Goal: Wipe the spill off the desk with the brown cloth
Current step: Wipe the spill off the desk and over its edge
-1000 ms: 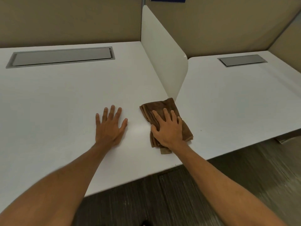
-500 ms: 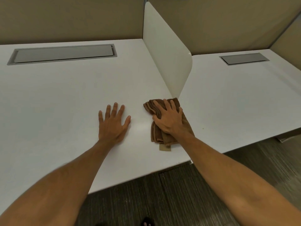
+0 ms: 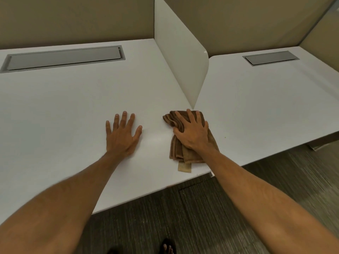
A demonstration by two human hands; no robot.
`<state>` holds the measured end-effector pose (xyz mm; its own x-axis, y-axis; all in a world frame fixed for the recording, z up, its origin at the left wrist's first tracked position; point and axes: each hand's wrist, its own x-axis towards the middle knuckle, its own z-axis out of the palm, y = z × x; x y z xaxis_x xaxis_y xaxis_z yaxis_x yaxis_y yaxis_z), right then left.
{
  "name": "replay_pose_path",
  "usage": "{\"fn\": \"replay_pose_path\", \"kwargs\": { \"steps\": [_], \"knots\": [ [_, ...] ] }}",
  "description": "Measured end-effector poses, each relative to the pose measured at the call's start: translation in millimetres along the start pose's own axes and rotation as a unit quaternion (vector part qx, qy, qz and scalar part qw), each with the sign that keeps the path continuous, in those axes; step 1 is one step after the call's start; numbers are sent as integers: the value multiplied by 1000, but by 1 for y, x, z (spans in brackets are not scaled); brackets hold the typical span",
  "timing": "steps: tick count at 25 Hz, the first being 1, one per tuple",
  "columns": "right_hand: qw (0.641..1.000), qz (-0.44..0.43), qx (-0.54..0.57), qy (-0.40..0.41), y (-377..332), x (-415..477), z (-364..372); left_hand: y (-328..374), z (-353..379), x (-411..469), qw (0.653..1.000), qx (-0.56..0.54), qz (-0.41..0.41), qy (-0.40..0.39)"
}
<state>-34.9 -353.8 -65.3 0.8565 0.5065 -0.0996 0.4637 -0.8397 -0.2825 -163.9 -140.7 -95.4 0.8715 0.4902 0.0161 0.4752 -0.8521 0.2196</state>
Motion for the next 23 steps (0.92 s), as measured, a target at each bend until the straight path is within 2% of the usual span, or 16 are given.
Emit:
{"fn": "replay_pose_path", "kwargs": {
  "steps": [5, 11, 16, 23],
  "knots": [
    [1000, -18, 6, 13, 7, -21, -1, 6, -4, -1, 1000, 9, -4, -21],
    [1000, -12, 16, 21, 13, -42, 3, 44, -2, 0, 998, 12, 48, -24],
    [999, -15, 26, 39, 15, -47, 4, 76, 11, -2, 999, 29, 32, -32],
    [998, 27, 50, 17, 14, -21, 0, 76, 10, -1, 998, 28, 37, -38]
  ]
}}
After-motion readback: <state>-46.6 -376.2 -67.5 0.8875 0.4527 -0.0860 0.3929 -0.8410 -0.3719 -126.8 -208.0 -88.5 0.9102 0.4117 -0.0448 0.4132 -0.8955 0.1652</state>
